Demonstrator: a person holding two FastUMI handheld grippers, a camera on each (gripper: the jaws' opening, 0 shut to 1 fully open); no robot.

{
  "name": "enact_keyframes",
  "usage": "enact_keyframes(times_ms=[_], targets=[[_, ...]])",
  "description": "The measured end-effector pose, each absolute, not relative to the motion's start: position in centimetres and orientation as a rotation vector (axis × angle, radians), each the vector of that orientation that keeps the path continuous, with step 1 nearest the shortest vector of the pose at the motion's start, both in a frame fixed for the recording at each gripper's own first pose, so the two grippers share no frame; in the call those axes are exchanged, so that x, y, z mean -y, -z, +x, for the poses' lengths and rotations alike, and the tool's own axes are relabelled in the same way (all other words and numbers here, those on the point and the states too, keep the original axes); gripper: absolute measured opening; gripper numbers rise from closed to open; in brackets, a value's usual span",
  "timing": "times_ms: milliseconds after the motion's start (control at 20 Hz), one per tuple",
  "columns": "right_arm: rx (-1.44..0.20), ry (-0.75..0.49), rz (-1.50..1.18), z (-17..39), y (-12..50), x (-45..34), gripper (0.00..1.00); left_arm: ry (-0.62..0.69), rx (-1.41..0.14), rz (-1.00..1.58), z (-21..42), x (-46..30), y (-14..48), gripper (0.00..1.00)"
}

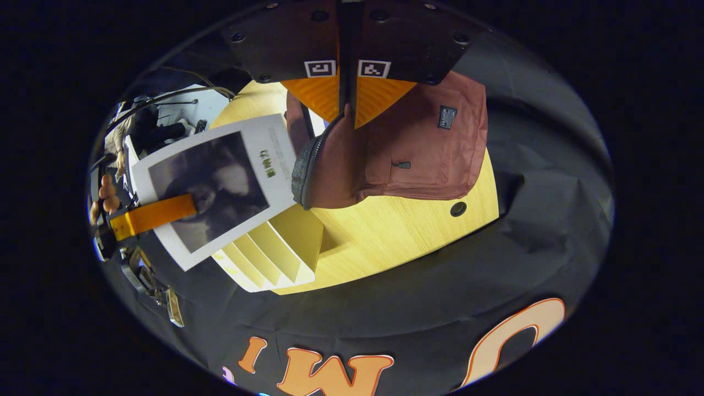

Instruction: Open the schoolbag, grab two books from the bookshelf and put them into the schoolbag.

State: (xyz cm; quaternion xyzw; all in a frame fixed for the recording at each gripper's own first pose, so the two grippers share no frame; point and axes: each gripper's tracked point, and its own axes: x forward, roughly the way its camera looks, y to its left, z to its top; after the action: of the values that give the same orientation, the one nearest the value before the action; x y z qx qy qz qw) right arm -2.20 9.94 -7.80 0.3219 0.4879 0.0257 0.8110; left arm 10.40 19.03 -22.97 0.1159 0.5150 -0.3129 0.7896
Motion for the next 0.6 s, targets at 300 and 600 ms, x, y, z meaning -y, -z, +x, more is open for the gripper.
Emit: enact_keyframes(times_ms=[300, 600], targets=[[-1.036, -0.139, 0.853, -0.8, 13.0, -16.2, 0.37, 0.676, -1.098, 0.253, 10.3, -18.9, 22.7, 0.01], [-0.933, -0.179, 0.919, 2.1, 15.3, -19.2, 0.37, 0.696, -1.081, 0.251, 10.1, -18.4, 22.5, 0.01]])
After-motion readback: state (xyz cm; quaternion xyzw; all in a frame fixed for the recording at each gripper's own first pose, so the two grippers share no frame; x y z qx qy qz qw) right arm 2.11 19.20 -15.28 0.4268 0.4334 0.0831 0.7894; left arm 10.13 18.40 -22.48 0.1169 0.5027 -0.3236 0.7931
